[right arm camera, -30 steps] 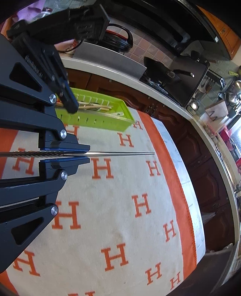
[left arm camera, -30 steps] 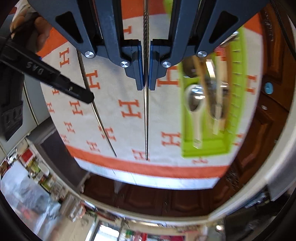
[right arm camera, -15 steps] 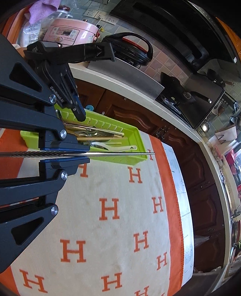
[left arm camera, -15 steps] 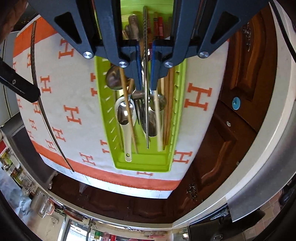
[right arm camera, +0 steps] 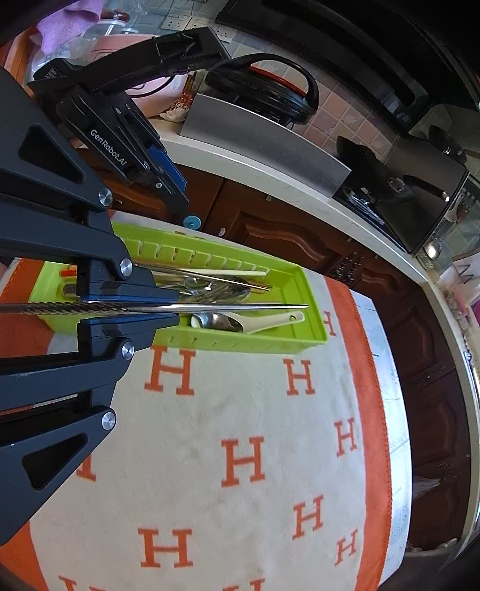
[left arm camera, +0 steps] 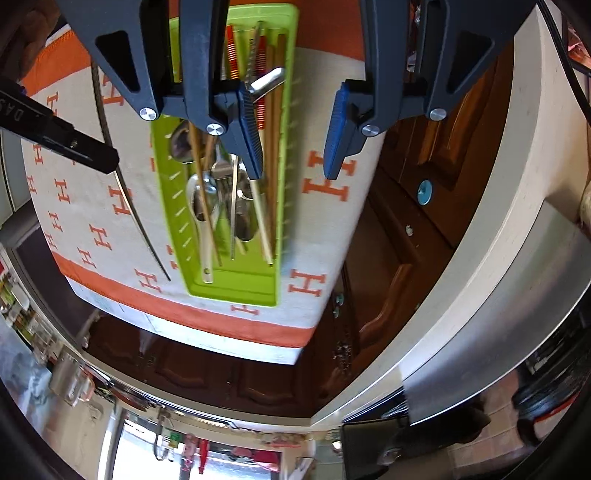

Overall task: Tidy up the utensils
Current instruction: 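Lower both metal chopsticks into the green tray and open both tools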

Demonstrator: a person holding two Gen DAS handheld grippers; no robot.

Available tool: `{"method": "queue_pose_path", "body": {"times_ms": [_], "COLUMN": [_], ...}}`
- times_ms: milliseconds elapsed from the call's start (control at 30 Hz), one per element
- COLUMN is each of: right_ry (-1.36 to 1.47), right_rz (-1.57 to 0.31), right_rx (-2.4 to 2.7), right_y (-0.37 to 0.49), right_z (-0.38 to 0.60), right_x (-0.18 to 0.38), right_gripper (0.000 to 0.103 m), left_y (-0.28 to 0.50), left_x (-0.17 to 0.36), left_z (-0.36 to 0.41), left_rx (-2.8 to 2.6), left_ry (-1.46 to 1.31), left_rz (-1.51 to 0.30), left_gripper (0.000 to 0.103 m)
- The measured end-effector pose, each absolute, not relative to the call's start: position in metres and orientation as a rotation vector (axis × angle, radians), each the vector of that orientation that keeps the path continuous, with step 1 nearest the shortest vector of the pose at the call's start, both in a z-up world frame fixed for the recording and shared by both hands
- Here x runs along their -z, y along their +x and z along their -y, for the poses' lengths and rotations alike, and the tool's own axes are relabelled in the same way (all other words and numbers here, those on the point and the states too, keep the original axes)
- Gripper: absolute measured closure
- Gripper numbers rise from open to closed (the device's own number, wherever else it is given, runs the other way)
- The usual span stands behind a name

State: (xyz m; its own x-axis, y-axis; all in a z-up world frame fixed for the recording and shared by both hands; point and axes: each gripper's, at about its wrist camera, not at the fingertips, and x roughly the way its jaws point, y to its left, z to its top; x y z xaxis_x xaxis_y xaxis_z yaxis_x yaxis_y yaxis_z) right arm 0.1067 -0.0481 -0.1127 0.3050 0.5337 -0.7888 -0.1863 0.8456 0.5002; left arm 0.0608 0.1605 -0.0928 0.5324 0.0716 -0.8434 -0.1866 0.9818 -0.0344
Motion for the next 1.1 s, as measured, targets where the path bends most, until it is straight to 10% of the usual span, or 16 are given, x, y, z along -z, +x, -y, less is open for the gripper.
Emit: {"method": "queue_pose_path", "body": {"times_ms": [1100], "right_ry": [0.274], "right_rz": [-1.332], "right_rx": [-0.576], "right_y": [0.090], "right_z": [0.003], "right_x": [0.152], "right_gripper": [0.082], "left_y": [0.047], "left_x": [0.096], "left_z": [-0.161], "left_rx": [-0.169], "left_ry": [-0.123], "left_rz": [-1.006], "left_gripper": [0.054]}}
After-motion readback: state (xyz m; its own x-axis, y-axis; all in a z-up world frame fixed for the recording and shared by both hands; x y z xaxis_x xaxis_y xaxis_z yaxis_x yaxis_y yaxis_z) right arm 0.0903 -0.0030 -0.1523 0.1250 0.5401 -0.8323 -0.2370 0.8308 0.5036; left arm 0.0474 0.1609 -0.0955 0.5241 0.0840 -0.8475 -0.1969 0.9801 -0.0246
